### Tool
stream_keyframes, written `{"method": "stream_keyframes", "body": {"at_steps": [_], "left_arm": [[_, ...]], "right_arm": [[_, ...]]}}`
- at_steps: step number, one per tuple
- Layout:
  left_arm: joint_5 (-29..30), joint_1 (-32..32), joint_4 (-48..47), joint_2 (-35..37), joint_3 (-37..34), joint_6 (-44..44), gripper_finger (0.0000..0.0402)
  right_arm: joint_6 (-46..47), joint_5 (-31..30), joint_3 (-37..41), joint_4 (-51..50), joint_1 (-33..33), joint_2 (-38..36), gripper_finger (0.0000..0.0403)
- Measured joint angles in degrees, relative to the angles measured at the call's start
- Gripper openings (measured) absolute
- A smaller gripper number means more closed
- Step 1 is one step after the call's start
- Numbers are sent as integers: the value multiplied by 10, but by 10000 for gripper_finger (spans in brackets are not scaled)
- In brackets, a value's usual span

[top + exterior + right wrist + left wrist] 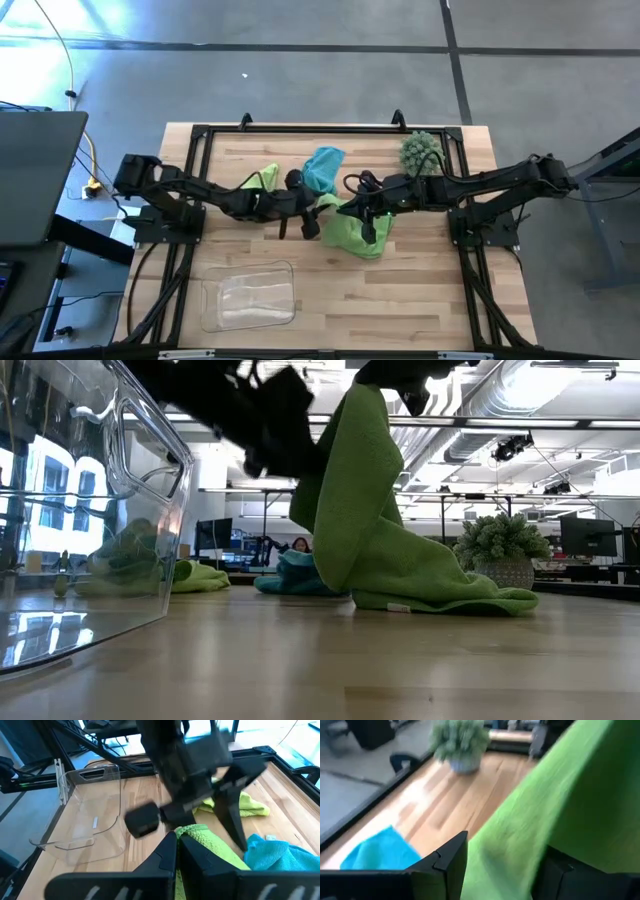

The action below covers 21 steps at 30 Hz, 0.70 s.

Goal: Roll microfiber towels into tight, uniform cylinder then place into a basket
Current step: Roll the green microfiber cloth

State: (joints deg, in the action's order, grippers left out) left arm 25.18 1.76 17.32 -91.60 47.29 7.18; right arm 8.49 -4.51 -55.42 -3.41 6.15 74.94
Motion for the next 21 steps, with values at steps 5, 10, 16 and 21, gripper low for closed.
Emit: {"method": "stream_keyframes", "body": {"at_steps": [5,10,16,21], "left_arm": [[23,0,0,-31,0,4,140],[26,0,0,-33,-1,6,96],[-2,0,-10,-16,0,2,27],[-54,-6,-64,5,0,31,7]], "right_arm": [[0,0,0,1,0,0,0],[0,0,0,-8,0,0,0],[5,0,0,-48,0,0,0],[61,-2,0,-102,0,0,0]]}}
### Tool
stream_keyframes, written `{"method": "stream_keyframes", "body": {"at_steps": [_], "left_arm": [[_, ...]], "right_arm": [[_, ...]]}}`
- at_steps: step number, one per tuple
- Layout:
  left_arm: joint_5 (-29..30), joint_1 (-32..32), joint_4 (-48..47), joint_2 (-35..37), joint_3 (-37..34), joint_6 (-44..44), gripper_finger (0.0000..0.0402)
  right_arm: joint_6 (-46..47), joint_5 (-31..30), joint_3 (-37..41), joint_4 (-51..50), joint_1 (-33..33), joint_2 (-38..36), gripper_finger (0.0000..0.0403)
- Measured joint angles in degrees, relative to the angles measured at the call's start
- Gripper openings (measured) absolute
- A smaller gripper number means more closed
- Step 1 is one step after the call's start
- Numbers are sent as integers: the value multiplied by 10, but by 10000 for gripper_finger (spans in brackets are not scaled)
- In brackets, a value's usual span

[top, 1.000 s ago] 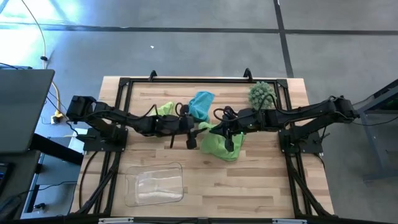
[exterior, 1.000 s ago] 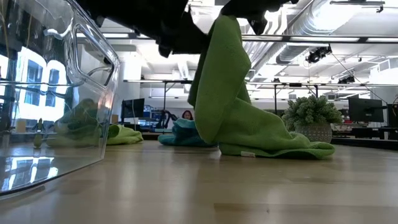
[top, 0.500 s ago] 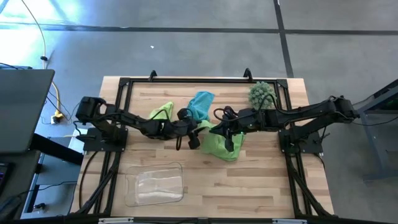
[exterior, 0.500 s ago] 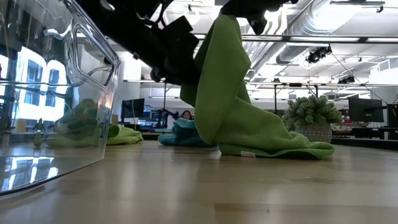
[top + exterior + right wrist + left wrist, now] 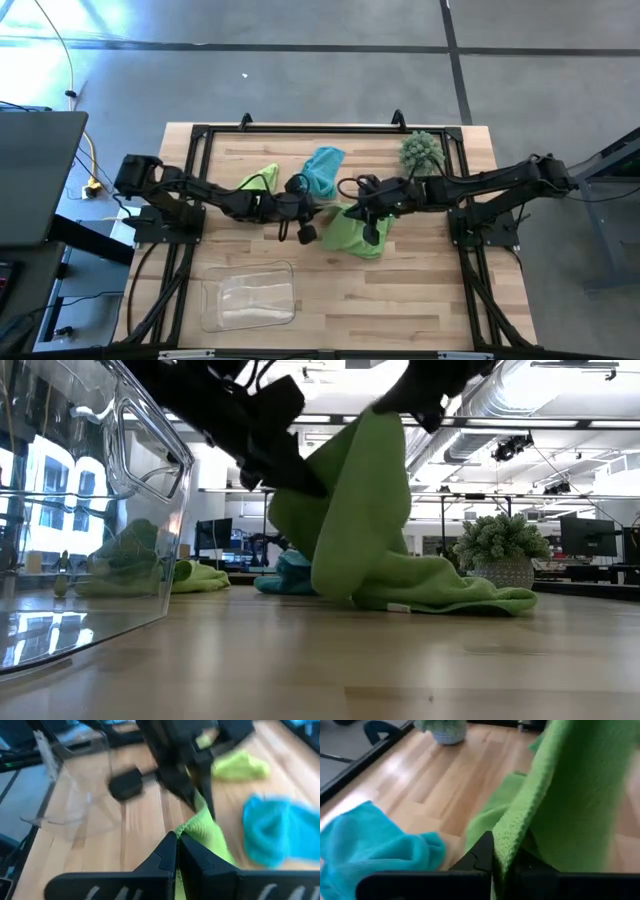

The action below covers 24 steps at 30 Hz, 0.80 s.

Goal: Roll microfiber towels into tight, uniform cylinder then place into a basket
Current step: Roll the green microfiber cloth

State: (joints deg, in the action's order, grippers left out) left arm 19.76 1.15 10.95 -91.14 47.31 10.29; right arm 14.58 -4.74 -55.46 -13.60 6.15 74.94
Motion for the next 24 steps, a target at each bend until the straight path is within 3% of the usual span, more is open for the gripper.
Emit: {"method": "stream_keyframes", "body": {"at_steps": [6,14,24], "left_arm": [[-14,-24,-75,11,-1,13,2],[-6,-39,-101,11,-1,22,1],[23,-37,-145,11,-1,21,1]], "right_arm": [[77,-33,-1,-76,6,49,0],[85,-34,-1,-82,12,138,7],[65,-25,0,-92,11,182,102]]}}
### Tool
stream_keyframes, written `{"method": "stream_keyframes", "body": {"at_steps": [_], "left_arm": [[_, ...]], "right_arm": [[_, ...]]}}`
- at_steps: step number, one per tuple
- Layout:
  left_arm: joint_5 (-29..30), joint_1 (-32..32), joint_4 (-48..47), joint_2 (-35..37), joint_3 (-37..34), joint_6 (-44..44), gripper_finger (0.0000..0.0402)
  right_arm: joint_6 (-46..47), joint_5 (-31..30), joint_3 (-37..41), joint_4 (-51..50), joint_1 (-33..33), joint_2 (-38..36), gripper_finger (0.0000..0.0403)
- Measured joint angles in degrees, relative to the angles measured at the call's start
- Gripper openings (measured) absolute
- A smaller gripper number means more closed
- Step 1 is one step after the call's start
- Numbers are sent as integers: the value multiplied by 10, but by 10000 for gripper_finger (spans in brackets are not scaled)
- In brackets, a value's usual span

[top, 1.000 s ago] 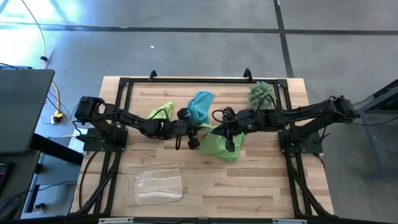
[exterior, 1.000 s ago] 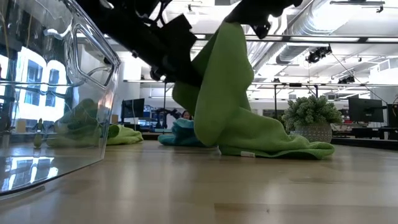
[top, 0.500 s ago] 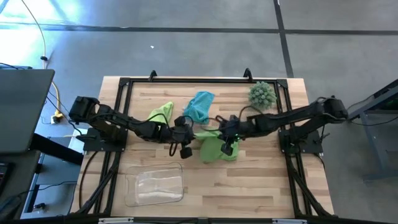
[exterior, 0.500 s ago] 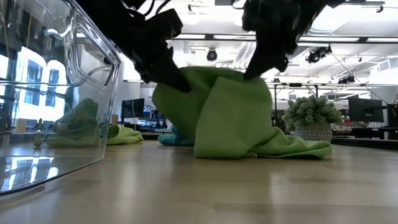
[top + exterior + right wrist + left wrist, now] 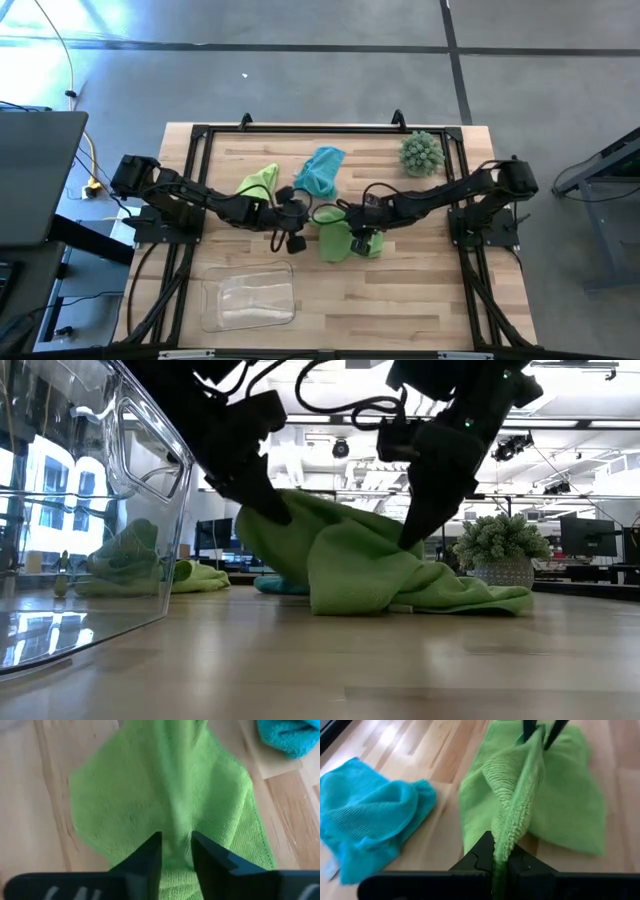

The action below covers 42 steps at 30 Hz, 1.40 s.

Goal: Roll microfiber towels into tight, uniform cylinder then place into a basket
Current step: Roll the green microfiber cloth

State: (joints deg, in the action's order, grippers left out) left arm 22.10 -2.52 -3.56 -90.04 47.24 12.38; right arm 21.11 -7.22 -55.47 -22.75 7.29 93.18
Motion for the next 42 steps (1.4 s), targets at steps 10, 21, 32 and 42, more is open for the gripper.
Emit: {"method": "stream_keyframes", "body": {"at_steps": [10,21,32,42], "left_arm": [[24,0,-27,0,0,1,1],[28,0,-31,0,0,1,0],[69,0,-27,15,0,-22,0],[139,0,-19,118,11,-95,1]], "right_arm": [[-165,-4,1,9,-2,10,102],[-186,-7,0,9,-13,54,59],[-156,-8,0,-20,-13,37,6],[-96,-86,0,-71,-13,-64,1]]}}
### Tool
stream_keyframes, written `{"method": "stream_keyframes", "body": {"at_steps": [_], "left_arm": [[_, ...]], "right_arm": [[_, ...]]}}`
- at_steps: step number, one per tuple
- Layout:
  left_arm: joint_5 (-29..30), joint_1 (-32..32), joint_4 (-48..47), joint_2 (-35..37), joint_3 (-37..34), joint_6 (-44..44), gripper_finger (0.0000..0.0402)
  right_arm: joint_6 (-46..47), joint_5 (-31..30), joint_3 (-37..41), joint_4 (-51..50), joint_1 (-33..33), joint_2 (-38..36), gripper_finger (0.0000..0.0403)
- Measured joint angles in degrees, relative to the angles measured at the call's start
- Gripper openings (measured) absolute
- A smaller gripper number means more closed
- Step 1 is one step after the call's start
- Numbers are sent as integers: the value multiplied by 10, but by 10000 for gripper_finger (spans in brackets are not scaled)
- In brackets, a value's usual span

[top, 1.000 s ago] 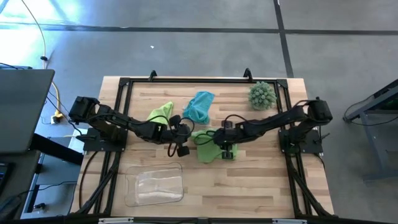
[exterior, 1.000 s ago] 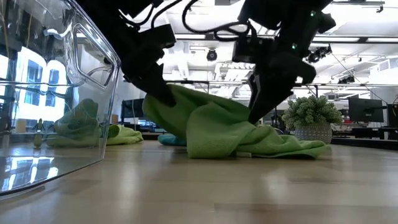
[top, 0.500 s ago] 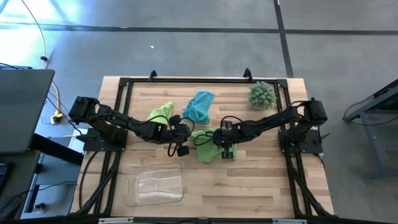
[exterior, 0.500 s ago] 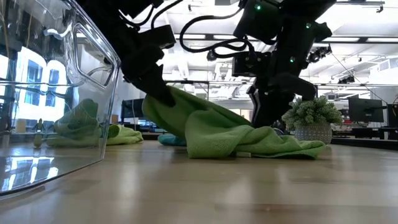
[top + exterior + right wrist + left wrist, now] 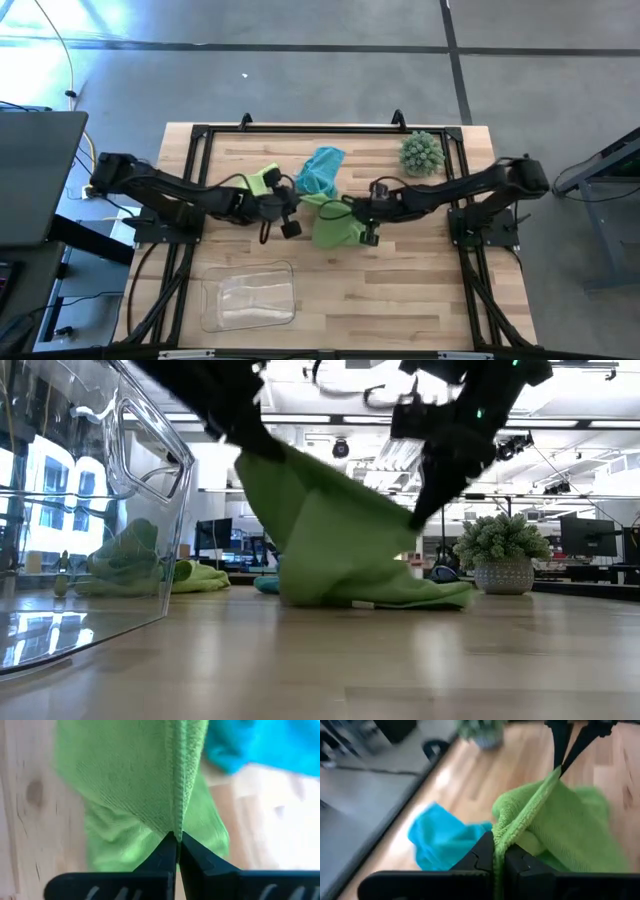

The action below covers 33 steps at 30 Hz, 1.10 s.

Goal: Roll microfiber towels into tight, uniform cylinder then place into a basket
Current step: Roll the green microfiber cloth

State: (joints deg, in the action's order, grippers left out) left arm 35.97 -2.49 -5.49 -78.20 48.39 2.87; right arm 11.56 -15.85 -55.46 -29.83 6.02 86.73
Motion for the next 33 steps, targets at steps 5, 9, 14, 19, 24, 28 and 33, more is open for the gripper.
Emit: {"method": "stream_keyframes", "body": {"at_steps": [5,9,14,19,24,28,33], "left_arm": [[36,0,0,20,41,-96,1],[69,0,0,20,67,-164,1],[47,5,-12,20,96,-181,1],[-14,19,-97,10,145,-146,1],[-43,35,-227,-16,213,-97,1],[-57,46,-320,-47,277,-110,1],[-19,55,-399,-87,374,-176,0]], "right_arm": [[0,-56,0,-12,0,-77,0],[3,-116,0,-28,0,-139,0],[-29,-147,-4,-37,0,-194,0],[-45,-166,-77,-123,0,-194,0],[-38,-178,-171,-255,0,-161,0],[-33,-183,-232,-349,0,-123,0],[-67,-234,-334,-454,0,-66,0]]}}
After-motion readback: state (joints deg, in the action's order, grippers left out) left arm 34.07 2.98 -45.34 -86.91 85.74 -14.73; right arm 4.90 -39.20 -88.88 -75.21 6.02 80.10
